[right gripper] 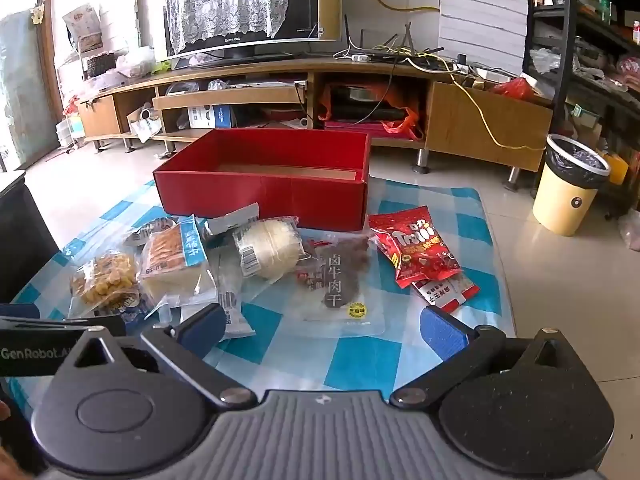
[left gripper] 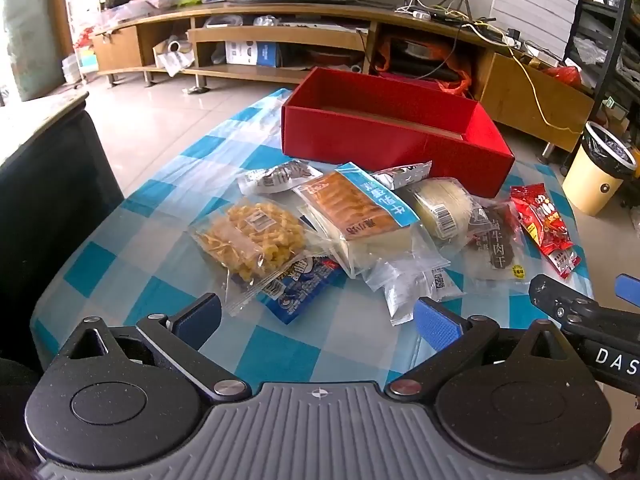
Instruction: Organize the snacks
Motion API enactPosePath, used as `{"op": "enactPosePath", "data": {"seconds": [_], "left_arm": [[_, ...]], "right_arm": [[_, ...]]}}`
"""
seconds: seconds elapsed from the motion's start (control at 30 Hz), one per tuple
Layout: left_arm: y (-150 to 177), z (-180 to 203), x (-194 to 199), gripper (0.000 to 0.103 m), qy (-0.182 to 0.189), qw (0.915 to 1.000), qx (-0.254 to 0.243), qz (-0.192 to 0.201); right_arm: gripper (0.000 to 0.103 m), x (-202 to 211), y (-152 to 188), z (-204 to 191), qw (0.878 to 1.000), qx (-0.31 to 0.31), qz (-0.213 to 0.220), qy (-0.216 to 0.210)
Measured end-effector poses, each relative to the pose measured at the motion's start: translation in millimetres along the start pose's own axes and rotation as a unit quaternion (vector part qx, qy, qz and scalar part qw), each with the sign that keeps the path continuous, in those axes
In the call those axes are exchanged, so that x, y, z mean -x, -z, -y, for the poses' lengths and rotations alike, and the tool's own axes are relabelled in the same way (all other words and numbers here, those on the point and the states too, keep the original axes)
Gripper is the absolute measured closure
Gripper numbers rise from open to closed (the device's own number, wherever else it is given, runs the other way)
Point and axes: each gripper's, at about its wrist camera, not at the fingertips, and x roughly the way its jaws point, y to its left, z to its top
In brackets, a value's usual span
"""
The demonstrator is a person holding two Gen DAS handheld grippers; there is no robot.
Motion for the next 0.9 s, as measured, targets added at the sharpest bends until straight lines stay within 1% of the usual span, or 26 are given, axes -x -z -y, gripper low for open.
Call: {"op": "enactPosePath", "data": {"seconds": [0.9], "left_arm": [[0.9, -0.1, -1.3, 0.002, -0.001, 1.0000, -0.002, -0.001]], "right_arm": [[0.000, -3.8, 0.1, -3.2, 1.000, 0.005, -0.008, -0.003]]}}
